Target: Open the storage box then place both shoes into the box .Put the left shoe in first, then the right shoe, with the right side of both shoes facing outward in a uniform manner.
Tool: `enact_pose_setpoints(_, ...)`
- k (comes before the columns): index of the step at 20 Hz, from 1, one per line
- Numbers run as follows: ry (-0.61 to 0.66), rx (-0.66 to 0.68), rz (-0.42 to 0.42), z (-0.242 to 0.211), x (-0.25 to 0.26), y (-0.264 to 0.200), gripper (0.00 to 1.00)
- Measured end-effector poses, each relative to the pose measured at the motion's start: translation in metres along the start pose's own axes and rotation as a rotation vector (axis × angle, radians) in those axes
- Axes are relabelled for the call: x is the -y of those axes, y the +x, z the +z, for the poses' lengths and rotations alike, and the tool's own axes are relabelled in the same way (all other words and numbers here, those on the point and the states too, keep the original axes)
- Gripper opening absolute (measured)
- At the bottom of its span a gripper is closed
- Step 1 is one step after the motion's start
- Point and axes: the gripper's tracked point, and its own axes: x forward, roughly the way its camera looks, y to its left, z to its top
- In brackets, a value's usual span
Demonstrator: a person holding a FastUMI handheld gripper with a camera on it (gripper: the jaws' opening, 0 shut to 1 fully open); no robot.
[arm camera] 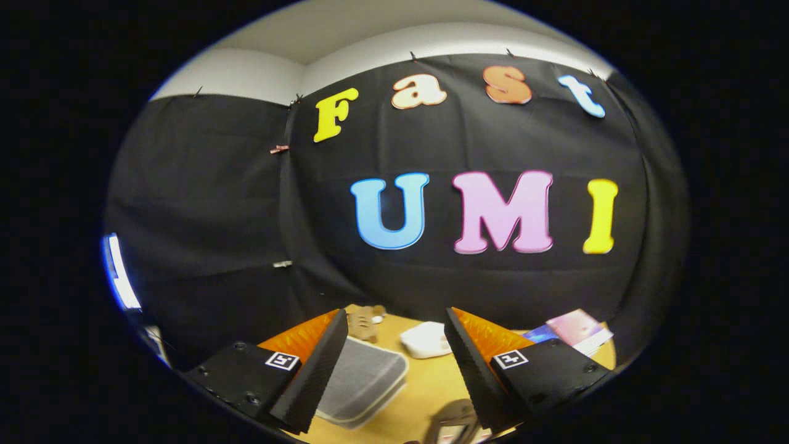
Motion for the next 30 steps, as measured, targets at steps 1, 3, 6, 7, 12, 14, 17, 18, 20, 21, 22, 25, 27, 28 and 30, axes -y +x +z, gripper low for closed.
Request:
enact_pose_setpoints(1, 0.076, -0.026, 0.029, -0.010, -0.004, 0.005, 0.98)
enact_pose_setpoints(3, 0.207, -0.085, 0.069, -0.034, -0.004, 0.016, 0.99)
enact_pose_setpoints(6, 0.390, -0.191, 0.132, -0.083, -0.003, 0.034, 0.98)
enact_pose_setpoints(7, 0.446, -0.228, 0.141, -0.101, 0.000, 0.038, 0.98)
enact_pose_setpoints(12, 0.672, -0.387, 0.209, -0.181, 0.004, 0.059, 0.98)
enact_pose_setpoints(14, 0.763, -0.447, 0.234, -0.208, 0.008, 0.057, 0.98)
enact_pose_setpoints(17, 0.922, -0.482, 0.261, -0.231, 0.012, 0.064, 0.98)
enact_pose_setpoints(18, 0.971, -0.493, 0.259, -0.238, 0.015, 0.067, 0.97)
enact_pose_setpoints(20, 1.037, -0.513, 0.258, -0.256, 0.018, 0.072, 0.97)
enact_pose_setpoints(21, 1.060, -0.520, 0.265, -0.260, 0.017, 0.074, 0.97)
enact_pose_setpoints(22, 1.084, -0.530, 0.272, -0.266, 0.015, 0.076, 0.96)
enact_pose_setpoints(25, 1.149, -0.560, 0.327, -0.274, 0.006, 0.078, 0.96)
enact_pose_setpoints(27, 1.191, -0.571, 0.364, -0.273, -0.004, 0.082, 0.96)
enact_pose_setpoints(28, 1.206, -0.572, 0.377, -0.274, -0.007, 0.083, 0.96)
enact_pose_setpoints(30, 1.214, -0.579, 0.380, -0.279, -0.009, 0.082, 0.85)
